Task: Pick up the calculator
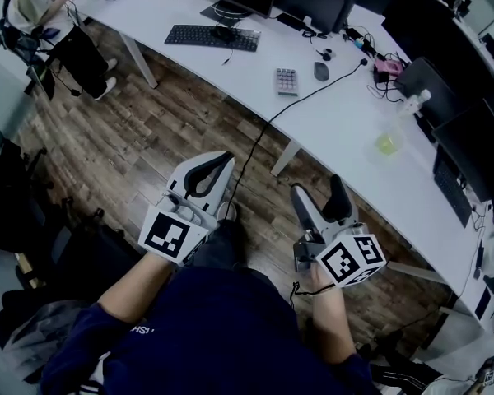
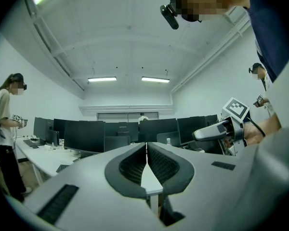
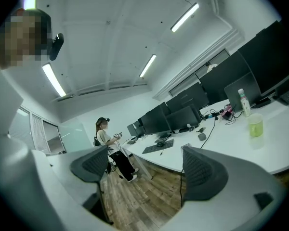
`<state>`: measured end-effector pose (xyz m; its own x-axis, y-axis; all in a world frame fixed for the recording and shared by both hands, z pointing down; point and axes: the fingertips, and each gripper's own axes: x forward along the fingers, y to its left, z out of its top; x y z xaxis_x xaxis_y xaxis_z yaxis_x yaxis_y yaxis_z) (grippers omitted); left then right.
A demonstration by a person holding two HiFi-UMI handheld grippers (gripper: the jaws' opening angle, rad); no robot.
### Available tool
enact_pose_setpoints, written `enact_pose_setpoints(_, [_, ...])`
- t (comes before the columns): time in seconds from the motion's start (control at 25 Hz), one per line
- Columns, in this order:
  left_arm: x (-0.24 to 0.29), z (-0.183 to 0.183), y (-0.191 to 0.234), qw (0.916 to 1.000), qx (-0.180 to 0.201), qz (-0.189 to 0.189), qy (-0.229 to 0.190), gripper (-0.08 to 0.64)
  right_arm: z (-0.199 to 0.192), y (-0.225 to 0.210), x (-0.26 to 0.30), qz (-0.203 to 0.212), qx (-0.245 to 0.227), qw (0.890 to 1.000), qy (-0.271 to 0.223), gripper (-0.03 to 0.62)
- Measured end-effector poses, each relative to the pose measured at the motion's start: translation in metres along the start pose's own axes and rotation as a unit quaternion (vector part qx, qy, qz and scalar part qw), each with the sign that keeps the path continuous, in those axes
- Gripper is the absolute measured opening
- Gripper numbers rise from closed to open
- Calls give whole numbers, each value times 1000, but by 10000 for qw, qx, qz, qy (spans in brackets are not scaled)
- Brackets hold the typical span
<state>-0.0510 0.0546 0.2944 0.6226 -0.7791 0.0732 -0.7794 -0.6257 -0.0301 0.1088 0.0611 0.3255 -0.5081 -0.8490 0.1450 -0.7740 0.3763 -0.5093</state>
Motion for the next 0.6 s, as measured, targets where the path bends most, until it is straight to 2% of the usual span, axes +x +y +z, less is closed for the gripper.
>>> enact_pose_setpoints(0.6, [54,-15,68,9998,-115,-102,154,32,11,-19,85,-83,77,9998,162,466])
